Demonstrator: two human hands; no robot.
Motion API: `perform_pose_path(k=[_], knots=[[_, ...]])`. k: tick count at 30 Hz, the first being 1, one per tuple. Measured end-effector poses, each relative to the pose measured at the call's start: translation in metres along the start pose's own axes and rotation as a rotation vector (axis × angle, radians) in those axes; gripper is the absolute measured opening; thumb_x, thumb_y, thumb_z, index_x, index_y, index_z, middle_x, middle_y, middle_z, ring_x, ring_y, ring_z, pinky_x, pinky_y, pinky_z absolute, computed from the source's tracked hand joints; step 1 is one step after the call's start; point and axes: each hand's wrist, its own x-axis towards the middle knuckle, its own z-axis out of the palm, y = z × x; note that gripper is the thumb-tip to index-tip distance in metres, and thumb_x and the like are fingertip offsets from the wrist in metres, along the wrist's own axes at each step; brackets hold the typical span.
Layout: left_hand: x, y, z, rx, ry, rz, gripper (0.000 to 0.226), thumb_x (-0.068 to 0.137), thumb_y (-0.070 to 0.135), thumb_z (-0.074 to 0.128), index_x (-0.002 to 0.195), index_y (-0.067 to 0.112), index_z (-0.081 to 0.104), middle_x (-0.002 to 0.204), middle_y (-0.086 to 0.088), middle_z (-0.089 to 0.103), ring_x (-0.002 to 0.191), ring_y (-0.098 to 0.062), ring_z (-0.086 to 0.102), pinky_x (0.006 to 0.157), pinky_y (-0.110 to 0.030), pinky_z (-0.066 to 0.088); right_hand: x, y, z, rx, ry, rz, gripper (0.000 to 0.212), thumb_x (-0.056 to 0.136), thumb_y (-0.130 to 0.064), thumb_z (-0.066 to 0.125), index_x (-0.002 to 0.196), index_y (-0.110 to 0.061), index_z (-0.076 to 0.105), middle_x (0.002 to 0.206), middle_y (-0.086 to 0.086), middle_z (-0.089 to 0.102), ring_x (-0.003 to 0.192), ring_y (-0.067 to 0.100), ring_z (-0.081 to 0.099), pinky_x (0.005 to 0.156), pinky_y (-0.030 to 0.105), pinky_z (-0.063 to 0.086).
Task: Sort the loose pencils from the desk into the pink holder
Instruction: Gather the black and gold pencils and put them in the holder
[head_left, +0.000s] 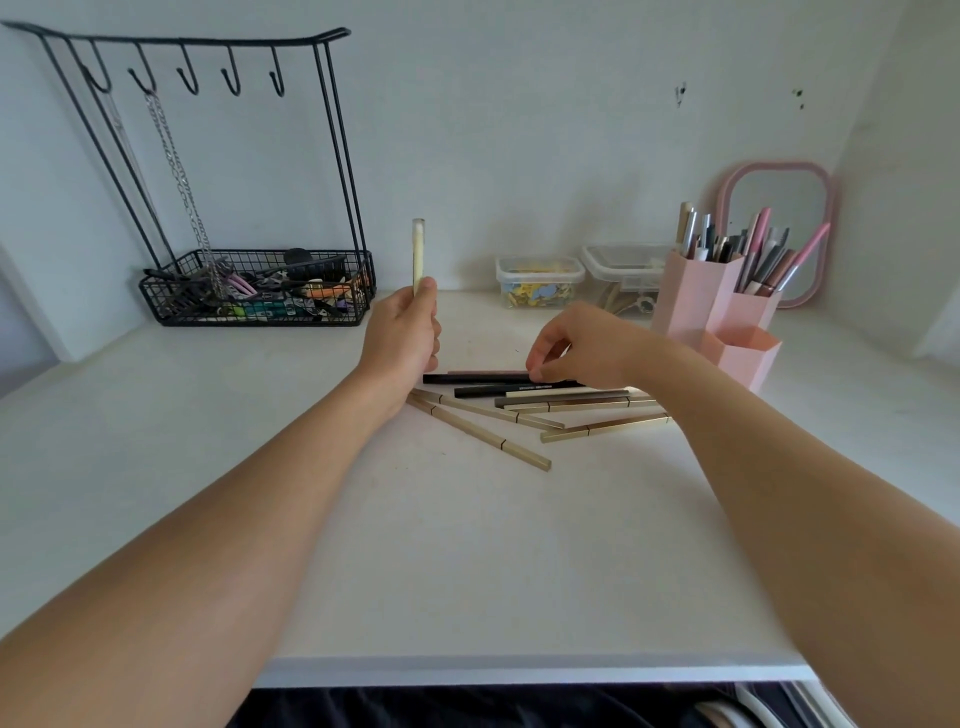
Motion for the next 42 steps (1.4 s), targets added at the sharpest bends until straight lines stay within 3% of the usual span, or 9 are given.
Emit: perform_pose_path(k=[8,11,14,17,23,28,32,39,42], knots=[[0.0,-0.002,0.001,0.05,0.018,0.011,0.037,0.107,0.036,0.043,0.076,0.017,0.045,0.058,0.004,0.033,0.047,-0.012,0.029,0.041,-0.021,0.028,-0.002,0.001,-0.002,0.07,-0.092,0.12,0.008,0.084,-0.026,0.077,0.089,-0.02,0.077,0.083,-0.01,0.069,0.081,0.007,0.06,0.076,0.024,0.044],[0.002,-0.003,0.0,0.059,0.037,0.025,0.036,0.107,0.034,0.042,0.077,0.016,0.046,0.058,0.004,0.034,0.048,-0.012,0.029,0.043,-0.022,0.028,-0.002,0.001,-0.002,0.141,-0.009,0.126,0.012,0.079,-0.024,0.081,0.087,-0.015,0.078,0.082,-0.007,0.071,0.08,0.008,0.061,0.081,0.025,0.049],[0.003,-0.002,0.0,0.017,0.051,0.019,0.034,0.106,0.032,0.044,0.076,0.016,0.048,0.054,0.007,0.034,0.045,-0.01,0.028,0.044,-0.023,0.025,-0.001,-0.001,-0.007,0.322,0.185,0.119,0.014,0.08,-0.022,0.081,0.089,-0.012,0.078,0.076,-0.003,0.067,0.067,0.009,0.055,0.067,0.021,0.046],[0.001,0.001,0.002,-0.043,-0.014,0.021,0.029,0.103,0.035,0.052,0.081,0.015,0.052,0.05,0.01,0.032,0.046,-0.01,0.028,0.045,-0.023,0.024,-0.002,-0.004,-0.01,0.639,0.248,0.09,0.019,0.083,-0.016,0.078,0.096,-0.003,0.075,0.079,0.006,0.07,0.065,0.011,0.061,0.063,0.024,0.048],[-0.005,0.002,0.009,-0.036,-0.269,0.07,0.019,0.083,0.032,0.064,0.09,0.015,0.06,0.059,0.004,0.041,0.053,-0.012,0.038,0.049,-0.024,0.033,-0.005,-0.019,0.005,0.936,0.115,-0.03,0.018,0.089,-0.01,0.07,0.103,0.002,0.071,0.086,0.014,0.074,0.081,0.021,0.073,0.07,0.022,0.059],[-0.011,0.003,0.014,0.063,-0.362,0.119,0.016,0.088,0.031,0.065,0.091,0.015,0.064,0.068,0.002,0.055,0.061,-0.015,0.049,0.056,-0.026,0.038,-0.005,-0.028,0.016,0.862,0.122,-0.051,0.011,0.088,-0.007,0.071,0.097,-0.002,0.074,0.079,0.009,0.075,0.074,0.018,0.071,0.064,0.019,0.056],[-0.016,0.001,0.016,0.187,-0.416,0.177,0.033,0.103,0.032,0.054,0.107,-0.001,0.058,0.077,-0.01,0.049,0.071,-0.022,0.045,0.059,-0.03,0.034,-0.005,-0.031,0.022,0.788,0.2,-0.051,0.011,0.088,-0.006,0.07,0.092,0.003,0.075,0.074,0.01,0.075,0.067,0.017,0.068,0.062,0.022,0.056],[-0.019,0.002,0.018,0.266,-0.414,0.224,0.026,0.11,0.024,0.039,0.102,0.006,0.056,0.07,-0.005,0.058,0.053,-0.01,0.053,0.051,-0.024,0.046,-0.005,-0.032,0.024,0.612,0.285,-0.059,0.01,0.085,-0.006,0.074,0.08,0.002,0.076,0.072,0.018,0.074,0.057,0.015,0.061,0.054,0.024,0.049],[-0.015,0.003,0.016,0.165,-0.27,0.196,0.023,0.109,0.027,0.039,0.104,0.012,0.056,0.066,0.001,0.055,0.051,-0.012,0.049,0.047,-0.027,0.044,-0.002,-0.028,0.014,0.548,0.374,-0.041,0.013,0.081,-0.013,0.08,0.089,-0.004,0.077,0.076,0.014,0.074,0.059,0.012,0.063,0.055,0.023,0.051]])
